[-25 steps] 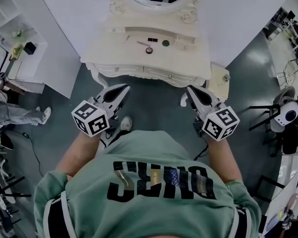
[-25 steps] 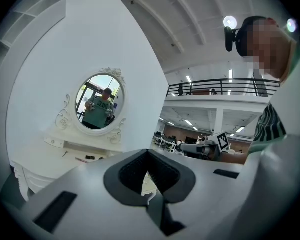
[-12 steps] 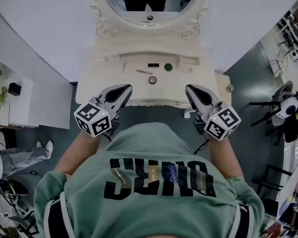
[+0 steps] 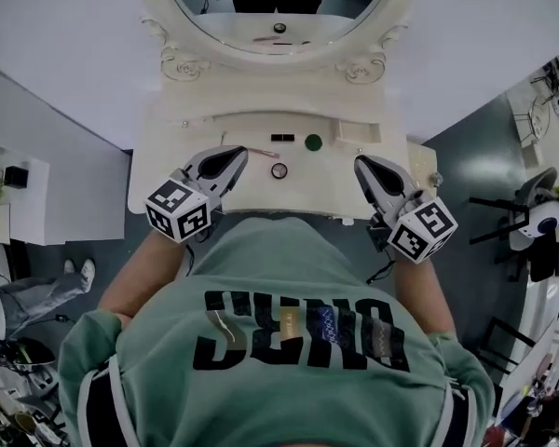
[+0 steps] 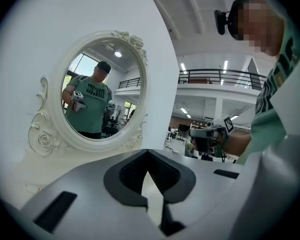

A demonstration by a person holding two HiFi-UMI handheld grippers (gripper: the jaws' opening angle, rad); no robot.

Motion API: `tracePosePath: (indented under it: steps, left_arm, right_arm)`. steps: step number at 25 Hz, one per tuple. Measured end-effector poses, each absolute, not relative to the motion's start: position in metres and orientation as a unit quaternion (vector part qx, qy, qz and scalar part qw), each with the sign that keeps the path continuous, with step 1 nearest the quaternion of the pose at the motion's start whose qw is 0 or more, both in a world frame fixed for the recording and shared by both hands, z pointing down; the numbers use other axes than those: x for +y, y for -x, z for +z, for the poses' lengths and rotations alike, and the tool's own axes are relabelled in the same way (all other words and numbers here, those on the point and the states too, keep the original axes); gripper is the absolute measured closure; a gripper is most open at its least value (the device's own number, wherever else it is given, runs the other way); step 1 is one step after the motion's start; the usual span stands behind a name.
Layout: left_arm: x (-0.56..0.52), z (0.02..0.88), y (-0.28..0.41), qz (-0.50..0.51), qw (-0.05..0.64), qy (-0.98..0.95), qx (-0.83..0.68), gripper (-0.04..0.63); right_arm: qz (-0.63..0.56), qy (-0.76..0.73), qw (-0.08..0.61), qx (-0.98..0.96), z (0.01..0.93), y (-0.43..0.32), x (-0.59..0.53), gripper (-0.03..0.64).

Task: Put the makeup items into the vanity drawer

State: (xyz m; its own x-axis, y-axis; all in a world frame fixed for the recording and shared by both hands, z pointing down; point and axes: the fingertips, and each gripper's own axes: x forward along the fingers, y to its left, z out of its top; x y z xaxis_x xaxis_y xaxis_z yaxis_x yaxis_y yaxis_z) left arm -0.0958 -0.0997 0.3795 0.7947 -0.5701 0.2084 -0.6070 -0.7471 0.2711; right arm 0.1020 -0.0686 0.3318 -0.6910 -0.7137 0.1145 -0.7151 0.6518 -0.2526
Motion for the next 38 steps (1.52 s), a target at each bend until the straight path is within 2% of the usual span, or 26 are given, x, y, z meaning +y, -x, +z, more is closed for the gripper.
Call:
tracePosePath:
  steps: [9, 17, 24, 30, 34, 38]
  left_arm:
    - [-0.135, 0.42, 0.039, 0.089, 0.185, -0.899, -0.387, 0.591]
    - [-0.168, 0.469, 0.061, 0.176, 0.16, -0.896, -0.373, 0.591]
    - [-0.19, 0.567, 0.07, 0.377, 0.077, -0.891, -0.24, 0.586]
    - [-0.187, 0.65, 0.075, 0.538, -0.034, -0.838, -0.083, 0.501]
    - [-0.188, 0.685, 0.079, 0.59, -0.05, -0.806, -0.015, 0.491]
    - [-0.175, 0.704, 0.083, 0.622, -0.037, -0.78, 0.051, 0.488]
  right_arm:
    - [0.15, -0.292, 0.003, -0.945, 0.359, -0.139, -0.136, 0.607]
    - [0.171, -0.286, 0.02, -0.943, 0.38, -0.117, -0.165, 0.607]
    - [0.193, -0.297, 0.045, -0.934, 0.408, -0.091, -0.178, 0.607]
    - [0.221, -0.294, 0.053, -0.928, 0.444, -0.08, -0.18, 0.607]
    - [0.237, -0.292, 0.06, -0.924, 0.464, -0.078, -0.181, 0.607]
    - [0.249, -0.295, 0.059, -0.921, 0.473, -0.081, -0.183, 0.607]
